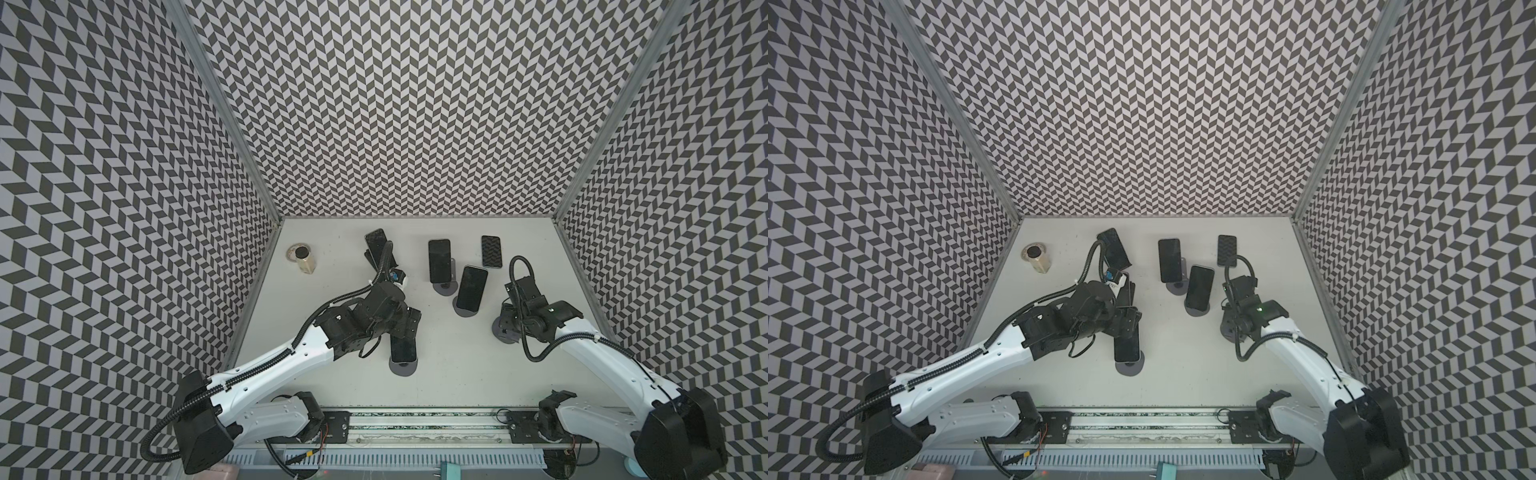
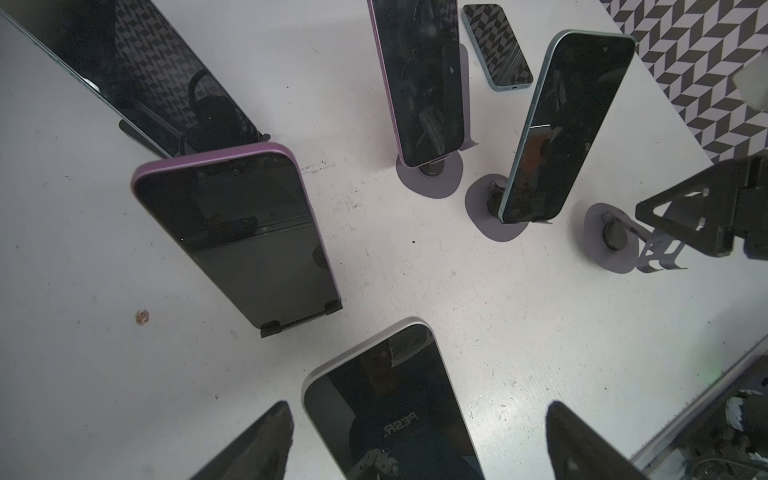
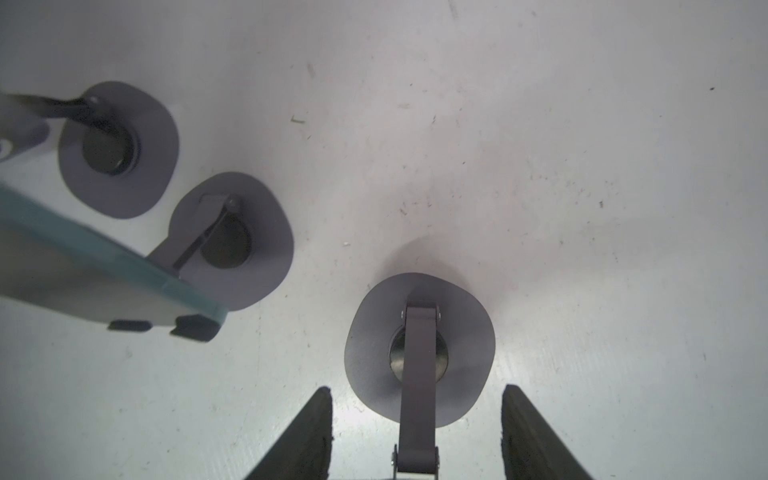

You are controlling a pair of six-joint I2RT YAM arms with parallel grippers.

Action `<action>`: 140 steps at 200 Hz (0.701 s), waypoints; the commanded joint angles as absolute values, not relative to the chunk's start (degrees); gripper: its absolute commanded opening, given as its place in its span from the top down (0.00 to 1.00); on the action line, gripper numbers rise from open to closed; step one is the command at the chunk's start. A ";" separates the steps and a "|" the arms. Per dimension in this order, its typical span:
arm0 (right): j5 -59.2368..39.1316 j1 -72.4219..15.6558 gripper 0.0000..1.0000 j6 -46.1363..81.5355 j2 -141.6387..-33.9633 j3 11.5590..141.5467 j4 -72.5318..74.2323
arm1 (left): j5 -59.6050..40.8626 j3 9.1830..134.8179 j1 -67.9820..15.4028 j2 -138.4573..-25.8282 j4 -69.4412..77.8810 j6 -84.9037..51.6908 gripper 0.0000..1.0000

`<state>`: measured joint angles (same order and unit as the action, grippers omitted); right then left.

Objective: Remove the phone from the phone stand

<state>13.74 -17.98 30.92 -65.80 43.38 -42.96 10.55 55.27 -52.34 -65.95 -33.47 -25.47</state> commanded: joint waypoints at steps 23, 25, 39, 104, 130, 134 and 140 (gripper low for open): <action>11.91 -6.38 0.44 23.50 -69.97 47.81 -35.59 | 9.32 57.37 -51.65 -66.05 -33.11 -24.52 0.05; 11.83 -5.92 0.44 23.36 -70.27 47.99 -35.42 | 9.32 57.39 -51.61 -66.08 -33.13 -24.52 0.05; 11.83 -2.78 0.44 21.90 -72.11 49.52 -34.31 | 8.99 57.57 -51.35 -66.09 -33.39 -24.19 0.05; 8.55 10.63 0.45 19.28 -84.38 59.73 -32.97 | 7.65 57.15 -50.81 -66.39 -33.91 -23.80 0.05; 7.55 13.15 0.45 19.76 -88.87 63.11 -31.59 | 7.30 56.78 -50.63 -66.10 -33.93 -24.17 0.05; 7.43 13.44 0.45 19.80 -89.54 63.67 -31.48 | 7.30 56.78 -50.67 -66.09 -34.00 -24.17 0.05; 7.31 13.84 0.45 19.81 -90.59 64.54 -31.37 | 7.29 56.79 -50.54 -66.09 -34.05 -24.26 0.05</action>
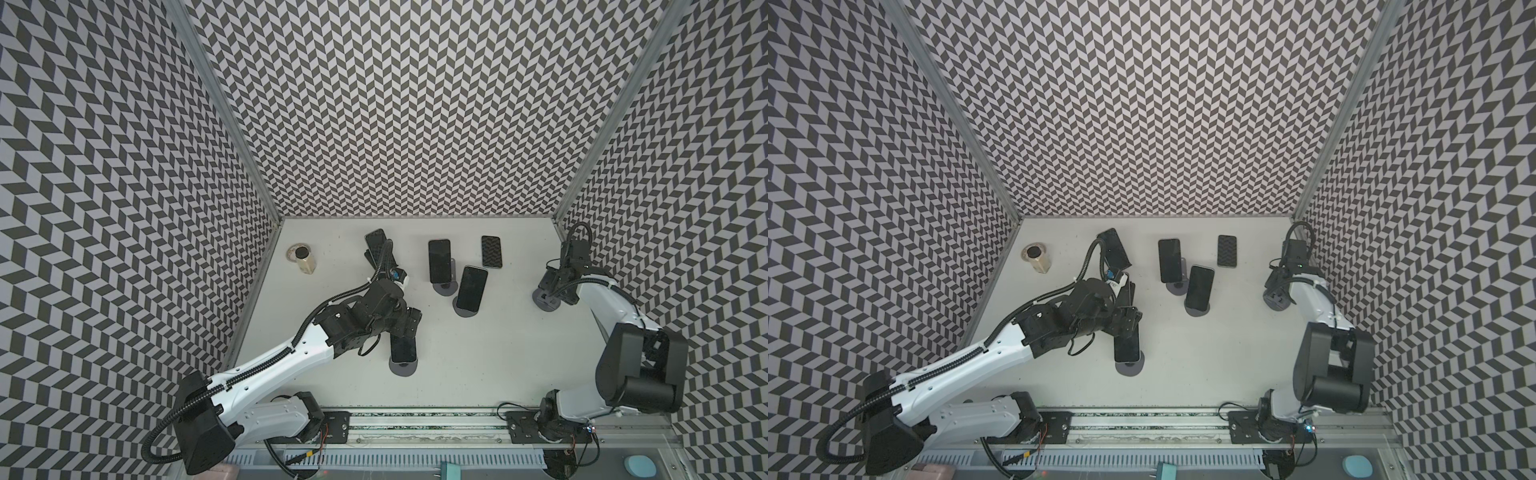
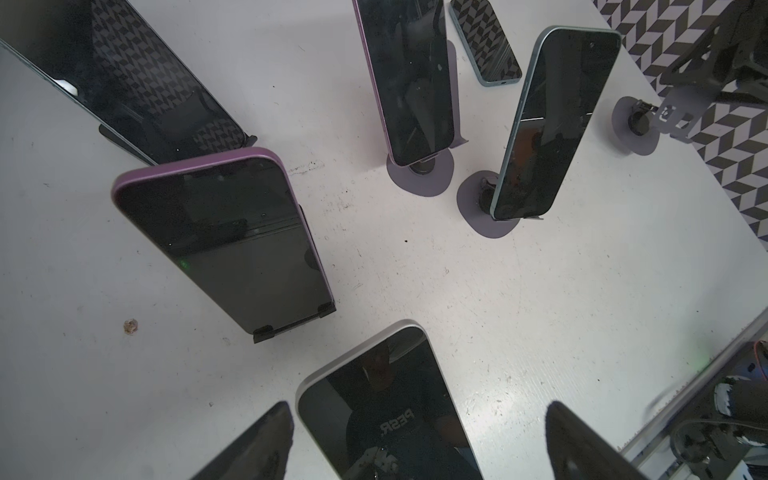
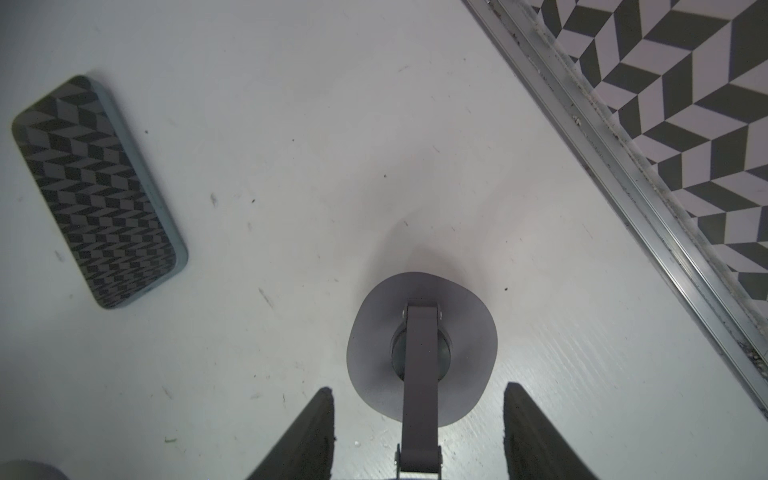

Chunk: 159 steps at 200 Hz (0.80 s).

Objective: Remove the phone from the phone stand

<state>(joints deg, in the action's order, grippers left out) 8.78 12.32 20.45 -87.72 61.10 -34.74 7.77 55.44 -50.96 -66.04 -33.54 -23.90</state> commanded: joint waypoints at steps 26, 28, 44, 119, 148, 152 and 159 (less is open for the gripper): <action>7.54 14.92 0.45 19.34 -95.49 68.26 -31.49 | 7.21 56.86 -50.10 -66.18 -34.06 -24.52 0.05; 7.49 14.94 0.45 19.32 -95.85 68.48 -31.54 | 7.21 56.89 -50.08 -66.18 -34.02 -24.48 0.05; 7.55 15.50 0.45 19.00 -98.39 70.55 -31.88 | 7.21 57.08 -49.75 -66.38 -34.21 -24.57 0.05; 9.25 16.00 0.37 17.21 -104.29 75.03 -33.07 | 8.26 57.14 -49.12 -65.79 -34.62 -25.86 0.05; 8.91 16.08 0.22 17.37 -105.22 76.31 -34.35 | 8.91 56.95 -49.04 -65.30 -34.78 -25.97 0.05; 8.98 16.08 0.19 17.38 -105.32 76.59 -34.60 | 8.94 56.95 -48.98 -65.18 -34.80 -26.01 0.05; 9.07 16.08 0.16 17.40 -105.32 76.89 -34.95 | 8.97 56.99 -48.97 -65.06 -34.76 -25.97 0.05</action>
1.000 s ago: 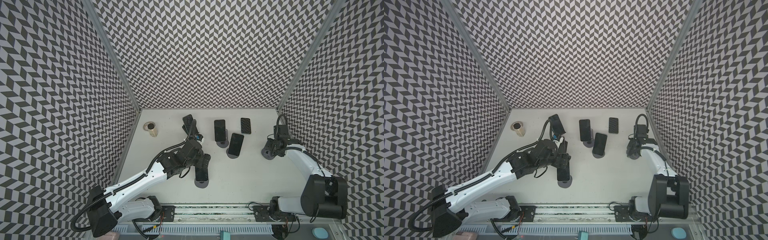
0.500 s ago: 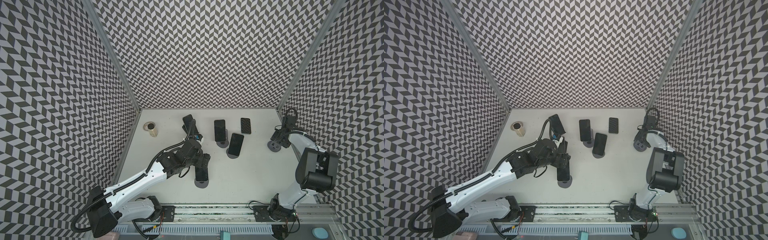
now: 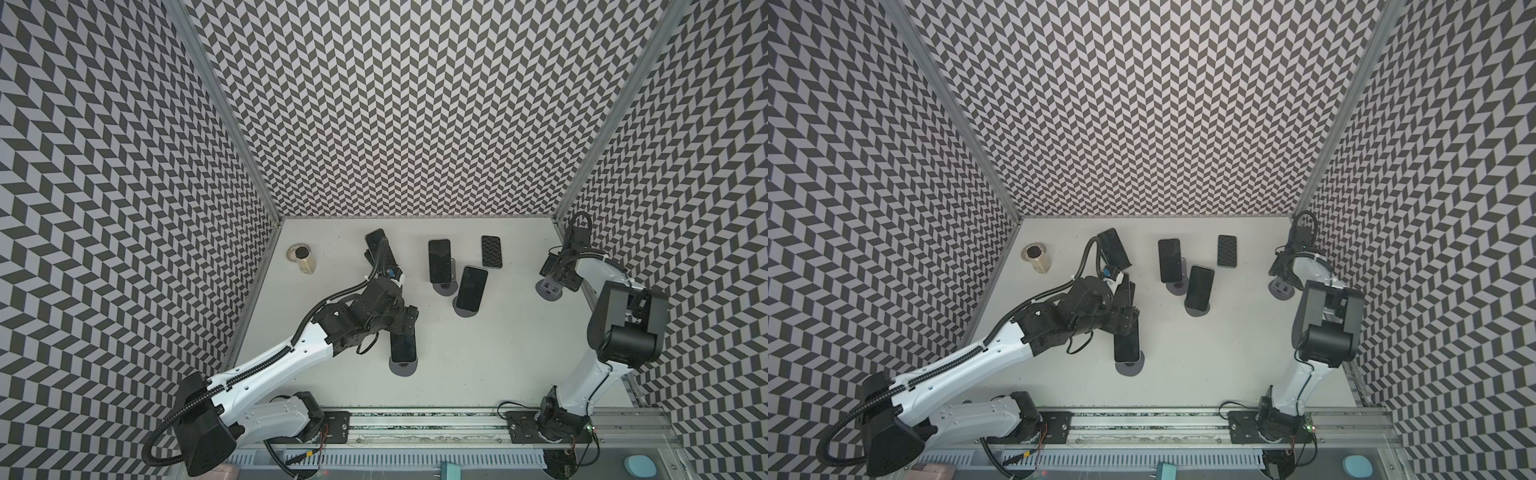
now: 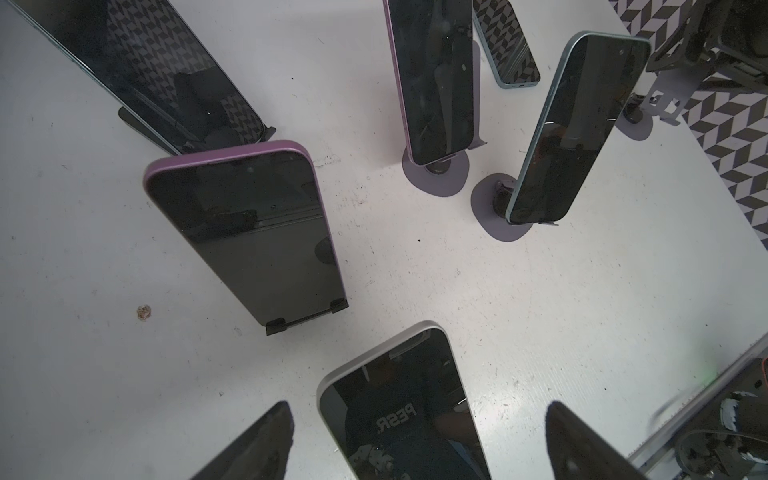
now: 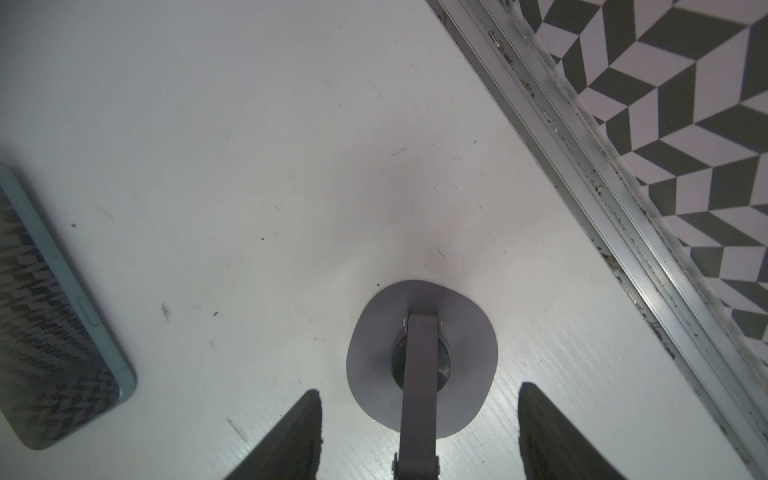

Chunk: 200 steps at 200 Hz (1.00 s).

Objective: Remove the phone from the phone stand

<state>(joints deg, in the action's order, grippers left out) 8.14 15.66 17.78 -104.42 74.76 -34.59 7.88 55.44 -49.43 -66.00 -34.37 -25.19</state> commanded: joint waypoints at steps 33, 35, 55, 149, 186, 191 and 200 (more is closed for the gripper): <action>9.87 16.08 0.02 17.97 -104.06 78.73 -37.12 | 9.47 57.77 -48.96 -64.87 -35.06 -25.86 0.05; 9.92 16.08 0.01 18.01 -103.97 78.96 -37.40 | 9.49 57.86 -48.98 -64.87 -35.07 -25.92 0.05; 10.71 16.09 0.01 19.08 -102.01 80.96 -39.19 | 10.01 58.71 -49.03 -64.41 -35.55 -25.80 0.05; 6.11 12.73 0.01 20.41 -87.92 85.64 -48.03 | 10.56 60.42 -49.09 -58.11 -38.90 -27.46 0.07; 3.52 6.91 0.01 20.56 -78.94 82.87 -52.29 | 10.48 59.19 -49.39 -53.68 -41.66 -29.37 0.08; 3.96 5.14 0.01 20.88 -77.64 82.59 -52.77 | 10.46 59.03 -49.47 -53.18 -42.25 -29.57 0.08; 4.58 1.55 0.01 21.33 -75.03 81.92 -53.78 | 10.46 58.81 -49.74 -52.38 -43.26 -30.01 0.08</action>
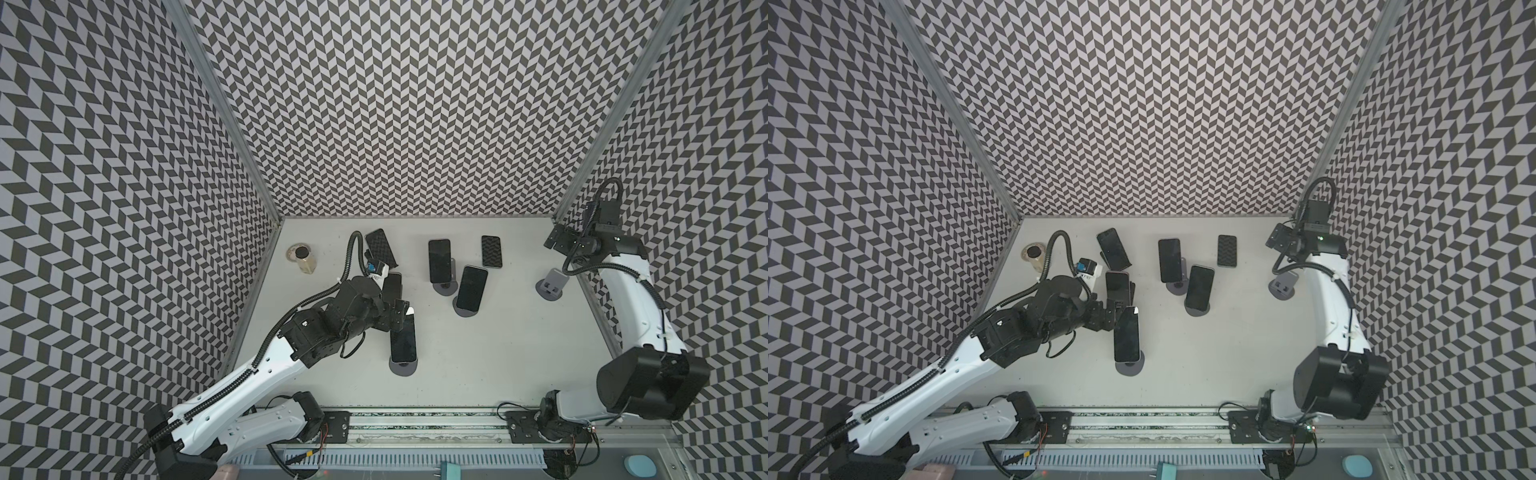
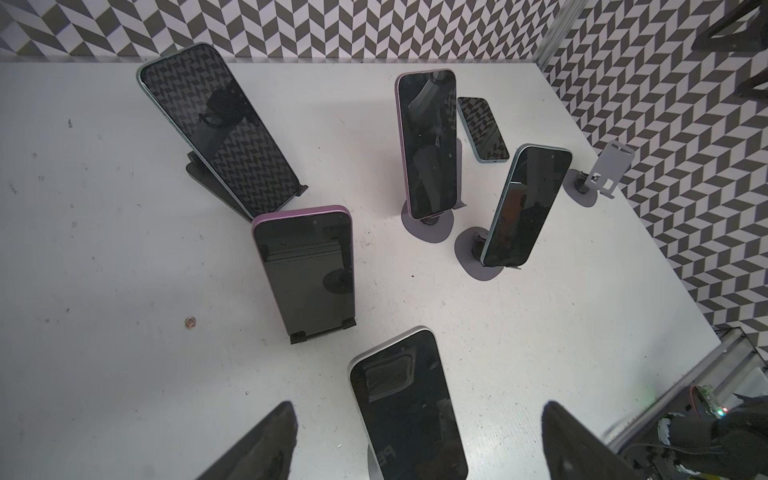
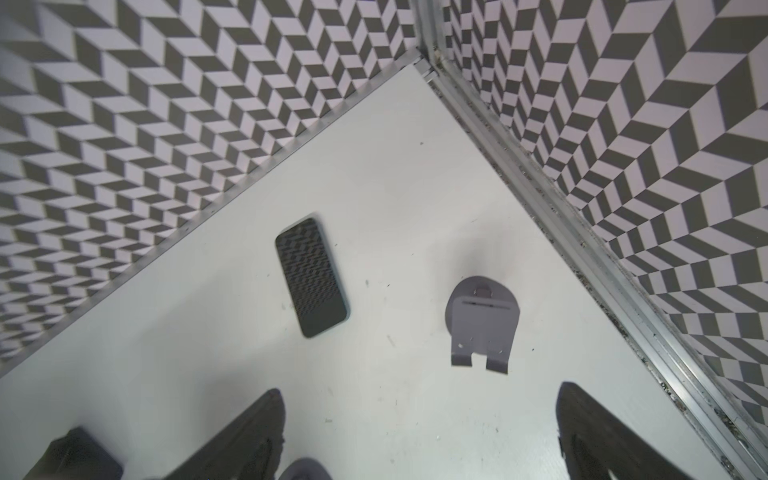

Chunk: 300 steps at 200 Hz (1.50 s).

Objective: Remove the phone from the phone stand
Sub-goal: 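Move the right gripper back toward the white-edged phone on its stand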

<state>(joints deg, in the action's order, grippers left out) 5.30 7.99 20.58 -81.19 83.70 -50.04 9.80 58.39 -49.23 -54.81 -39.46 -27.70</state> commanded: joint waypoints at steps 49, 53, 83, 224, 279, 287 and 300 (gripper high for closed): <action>0.16 -14.00 0.07 31.00 -61.04 77.31 -59.36 | 10.37 55.26 -50.82 -46.82 -46.07 -32.42 0.08; -0.54 -14.99 0.08 32.23 -60.16 76.89 -59.86 | 10.37 55.06 -50.88 -46.57 -46.22 -32.60 0.08; -2.38 -23.40 0.12 37.82 -54.44 73.58 -65.88 | 11.15 52.96 -51.15 -45.23 -46.24 -32.52 0.08; -12.29 -29.31 0.18 38.04 -43.54 55.32 -57.29 | 18.41 46.11 -58.24 -48.55 -37.07 -36.65 0.08; -11.37 -34.31 0.18 34.82 -47.80 53.04 -46.58 | 23.20 46.66 -60.69 -54.93 -33.32 -40.12 0.07; -10.76 -35.32 0.18 34.54 -47.83 52.87 -45.47 | 24.20 47.33 -61.34 -56.17 -33.47 -40.72 0.07; -10.31 -36.80 0.18 34.43 -47.98 52.62 -43.83 | 25.89 48.06 -62.64 -57.78 -33.54 -42.08 0.06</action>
<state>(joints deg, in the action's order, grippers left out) -12.01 -34.57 35.97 -48.34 52.97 -51.33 20.58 45.78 -60.71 -55.46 -34.98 -38.39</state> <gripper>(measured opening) 0.818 0.933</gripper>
